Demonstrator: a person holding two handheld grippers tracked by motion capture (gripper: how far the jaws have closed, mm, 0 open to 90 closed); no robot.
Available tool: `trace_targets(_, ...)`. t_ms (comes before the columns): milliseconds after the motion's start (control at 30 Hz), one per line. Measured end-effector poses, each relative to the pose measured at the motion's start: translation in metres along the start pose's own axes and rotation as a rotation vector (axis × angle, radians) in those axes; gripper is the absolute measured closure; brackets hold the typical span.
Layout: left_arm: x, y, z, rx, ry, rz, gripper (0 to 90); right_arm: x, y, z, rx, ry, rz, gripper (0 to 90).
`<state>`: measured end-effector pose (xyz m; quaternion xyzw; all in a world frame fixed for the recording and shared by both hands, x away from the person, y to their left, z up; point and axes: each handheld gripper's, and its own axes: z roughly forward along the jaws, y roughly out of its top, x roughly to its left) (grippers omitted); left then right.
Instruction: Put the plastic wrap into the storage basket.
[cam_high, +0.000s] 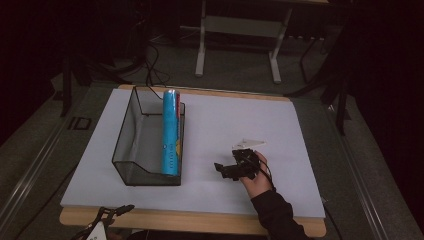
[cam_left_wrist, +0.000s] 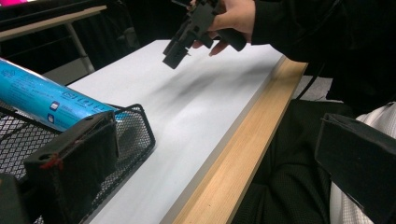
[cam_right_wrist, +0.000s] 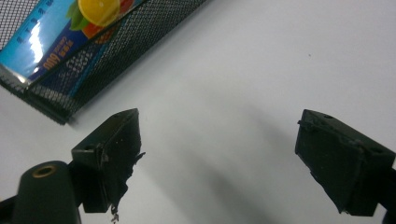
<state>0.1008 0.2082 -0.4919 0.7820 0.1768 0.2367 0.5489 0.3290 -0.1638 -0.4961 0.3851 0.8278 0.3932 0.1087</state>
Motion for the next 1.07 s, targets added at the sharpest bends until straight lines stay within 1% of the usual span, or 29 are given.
trace_targets(100, 0.0, 0.0, 0.0, 0.001, 0.0, 0.001, 0.3, -0.004, -0.005, -0.004, 0.003, -0.004, 0.005, 14.0)
trace_targets(267, 0.0, 0.0, 0.0, 0.001, 0.0, 0.002, 0.3, -0.008, -0.014, -0.008, 0.009, -0.023, 0.0, 14.0)
trace_targets(367, 0.0, 0.0, 0.0, 0.001, -0.001, 0.002, 0.3, -0.009, -0.02, -0.011, 0.012, -0.025, -0.014, 14.0)
trace_targets(500, 0.0, 0.0, 0.0, 0.003, 0.0, 0.002, 0.3, -0.009, -0.029, -0.013, 0.026, -0.034, -0.047, 14.0)
trace_targets(733, -0.001, 0.0, 0.0, 0.004, -0.001, 0.005, 0.3, -0.008, -0.04, -0.017, 0.025, -0.064, -0.06, 13.7)
trace_targets(867, -0.001, 0.0, 0.0, 0.001, -0.002, 0.004, 0.3, -0.01, -0.043, -0.016, 0.014, -0.057, -0.052, 13.7)
trace_targets(967, -0.001, 0.0, 0.0, 0.001, -0.003, 0.004, 0.3, -0.012, -0.043, -0.015, -0.002, -0.063, -0.045, 13.9)
trace_targets(1067, -0.001, 0.0, 0.0, 0.001, -0.004, 0.006, 0.3, -0.012, -0.043, -0.013, 0.002, -0.071, -0.061, 14.0)
